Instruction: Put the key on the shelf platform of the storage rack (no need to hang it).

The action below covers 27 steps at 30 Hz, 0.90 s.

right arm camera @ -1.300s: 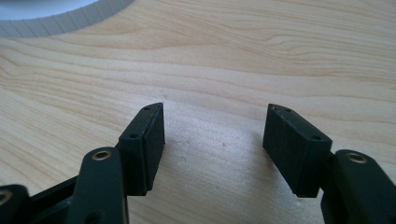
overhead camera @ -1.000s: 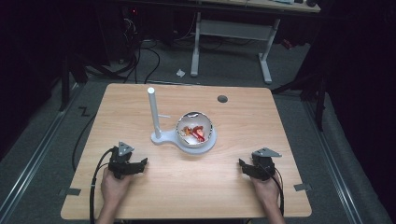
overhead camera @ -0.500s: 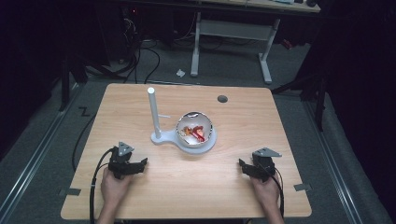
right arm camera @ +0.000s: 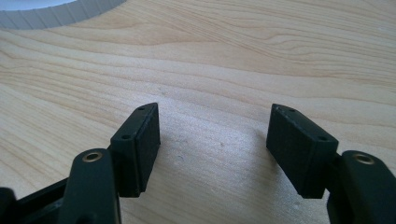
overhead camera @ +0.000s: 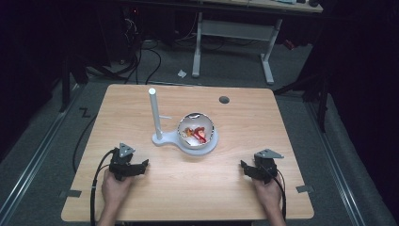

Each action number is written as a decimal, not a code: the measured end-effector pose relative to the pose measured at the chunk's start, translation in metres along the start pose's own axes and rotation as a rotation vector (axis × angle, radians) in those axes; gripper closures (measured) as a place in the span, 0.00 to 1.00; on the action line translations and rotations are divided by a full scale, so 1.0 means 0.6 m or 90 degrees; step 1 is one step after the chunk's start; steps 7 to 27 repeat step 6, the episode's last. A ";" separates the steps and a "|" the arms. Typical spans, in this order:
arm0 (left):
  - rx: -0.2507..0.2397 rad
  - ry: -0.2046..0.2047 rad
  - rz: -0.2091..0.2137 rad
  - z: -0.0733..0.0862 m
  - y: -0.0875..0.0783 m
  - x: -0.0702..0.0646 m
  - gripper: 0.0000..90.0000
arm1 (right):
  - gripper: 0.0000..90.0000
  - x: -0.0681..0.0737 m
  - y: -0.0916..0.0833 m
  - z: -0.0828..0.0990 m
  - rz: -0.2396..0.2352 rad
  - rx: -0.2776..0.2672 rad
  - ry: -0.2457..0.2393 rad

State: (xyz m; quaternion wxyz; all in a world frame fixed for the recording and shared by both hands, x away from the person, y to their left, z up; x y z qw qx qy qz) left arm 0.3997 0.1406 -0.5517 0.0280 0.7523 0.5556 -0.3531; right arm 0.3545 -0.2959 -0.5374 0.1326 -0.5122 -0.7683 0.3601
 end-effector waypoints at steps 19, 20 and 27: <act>0.000 0.000 0.000 0.000 0.000 0.000 0.22 | 0.39 0.000 0.000 0.000 0.000 0.000 -0.002; 0.000 0.000 0.000 0.000 0.000 0.000 0.22 | 0.39 0.000 0.000 0.000 0.000 0.000 -0.002; 0.000 0.000 0.000 0.000 0.000 0.000 0.22 | 0.39 0.000 0.000 0.000 0.000 0.000 -0.002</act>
Point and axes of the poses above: each handheld gripper's, and its own axes: y roughly forward along the jaws, z roughly out of its underside, x roughly to its left, the point moved 1 cm from there along y, roughly forward along the jaws, and after that the axes turned 12 degrees about -y, right-handed, at the moved point
